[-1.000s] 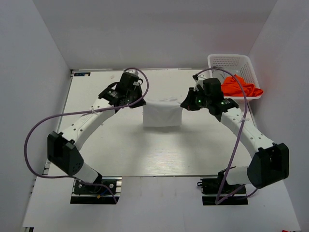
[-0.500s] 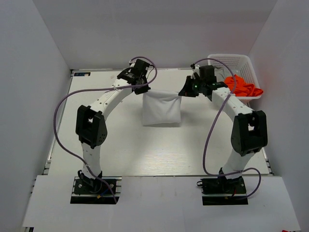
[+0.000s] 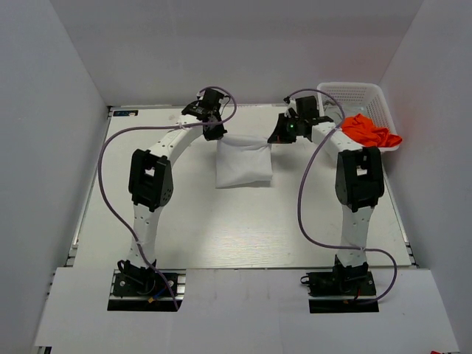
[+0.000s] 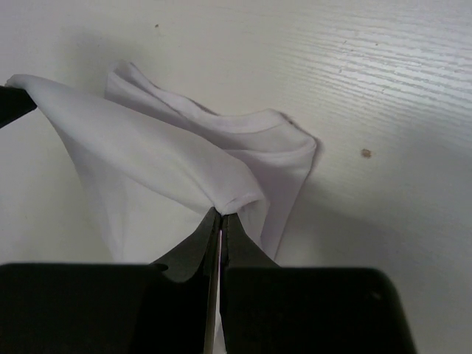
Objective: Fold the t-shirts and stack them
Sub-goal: Fold the long partially folded tshirt into a neat square, then smooth out wrinkles on the folded tshirt
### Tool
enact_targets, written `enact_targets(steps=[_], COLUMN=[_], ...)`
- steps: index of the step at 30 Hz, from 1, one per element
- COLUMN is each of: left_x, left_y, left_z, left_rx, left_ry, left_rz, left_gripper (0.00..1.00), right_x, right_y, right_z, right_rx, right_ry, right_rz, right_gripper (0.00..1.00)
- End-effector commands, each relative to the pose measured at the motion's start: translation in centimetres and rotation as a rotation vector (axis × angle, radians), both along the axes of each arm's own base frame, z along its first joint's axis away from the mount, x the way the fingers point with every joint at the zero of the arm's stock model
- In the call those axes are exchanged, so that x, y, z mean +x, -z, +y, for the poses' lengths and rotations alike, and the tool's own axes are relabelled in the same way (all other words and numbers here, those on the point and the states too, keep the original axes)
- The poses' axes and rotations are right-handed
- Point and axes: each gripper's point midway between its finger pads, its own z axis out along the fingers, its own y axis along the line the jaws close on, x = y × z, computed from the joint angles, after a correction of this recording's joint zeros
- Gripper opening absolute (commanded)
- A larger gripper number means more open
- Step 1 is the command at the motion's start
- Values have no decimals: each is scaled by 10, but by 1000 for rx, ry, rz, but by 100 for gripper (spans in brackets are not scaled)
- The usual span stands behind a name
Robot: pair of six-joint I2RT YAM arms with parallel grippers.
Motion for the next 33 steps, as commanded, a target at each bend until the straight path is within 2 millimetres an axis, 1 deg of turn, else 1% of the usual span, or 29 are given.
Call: enact_targets(steps=[1,2,4,5,6,7,8,9,10,11,12,13,14,15,16,17,18,19,20,21,22,23,24,25,26,28,29,31,33], left_x=[21,23,29,28,33,35,39,42,42,40,40,36,27,13,6,-2,-10,-15,-32,-39,-46,-60,-67,-73,-85,-95,-102,-106,-113], left_y=[-15,-15,-16,-7,-7,-12,-16,-20,-24,-22,-35,-52,-46,-58,-59,-43,-62,-62,-44,-44,-65,-48,-48,-61,-45,-41,-34,-38,-27], left_z=[-2,-5,-3,-6,-5,-5,-9,-4,-2,-1,-1,1,4,2,5,5,7,9,16,18,21,29,32,34,39,43,46,49,52], left_rx=[-50,-60,-66,-70,-82,-86,-100,-102,-93,-90,-98,-108,-99,-111,-114,-95,-116,-122,-108,-117,-137,-121,-123,-145,-132,-136,-134,-129,-121], left_ry=[25,31,36,45,44,45,53,43,35,34,35,36,35,48,40,42,33,26,17,6,9,-10,-10,-16,-18,-28,-36,-41,-50], left_rz=[-57,-60,-69,-51,-53,-64,-75,-80,-85,-75,-96,-125,-101,-129,-119,-86,-116,-115,-64,-61,-109,-75,-79,-114,-82,-73,-54,-61,-28], left_gripper=[0,0,1,22,42,62,98,100,100,100,100,100,100,100,100,100,100,100,100,100,100,100,100,100,100,100,100,100,100], right_x=[19,27,29,35,36,38,43,43,40,37,33,24,6,-17,-26,-39,-49,-57,-82,-91,-98,-113,-120,-121,-124,-122,-122,-116,-104], right_y=[-4,-4,8,6,7,4,-6,-9,-15,-33,-42,-37,-27,-73,-53,-56,-65,-84,-72,-81,-83,-86,-80,-78,-73,-69,-55,-49,-23], right_z=[-4,-4,-2,-1,2,4,6,8,10,11,14,14,12,19,18,24,33,37,48,57,63,75,78,81,87,92,97,100,98], right_rx=[3,10,8,13,22,34,34,38,44,43,52,52,54,116,119,142,162,188,235,267,298,339,344,351,351,370,379,384,353], right_ry=[18,25,20,5,-5,-16,-32,-42,-58,-76,-92,-98,-102,-145,-155,-188,-225,-238,-298,-334,-351,-406,-419,-422,-430,-427,-428,-404,-346], right_rz=[-18,-19,4,-16,-15,-26,-59,-62,-64,-99,-122,-109,-82,-188,-155,-145,-171,-210,-150,-178,-186,-162,-147,-151,-142,-129,-82,-64,-34], right_gripper=[0,0,2,10,40,60,85,90,90,90,90,90,90,90,90,90,90,90,90,90,90,90,90,90,90,90,90,90,90])
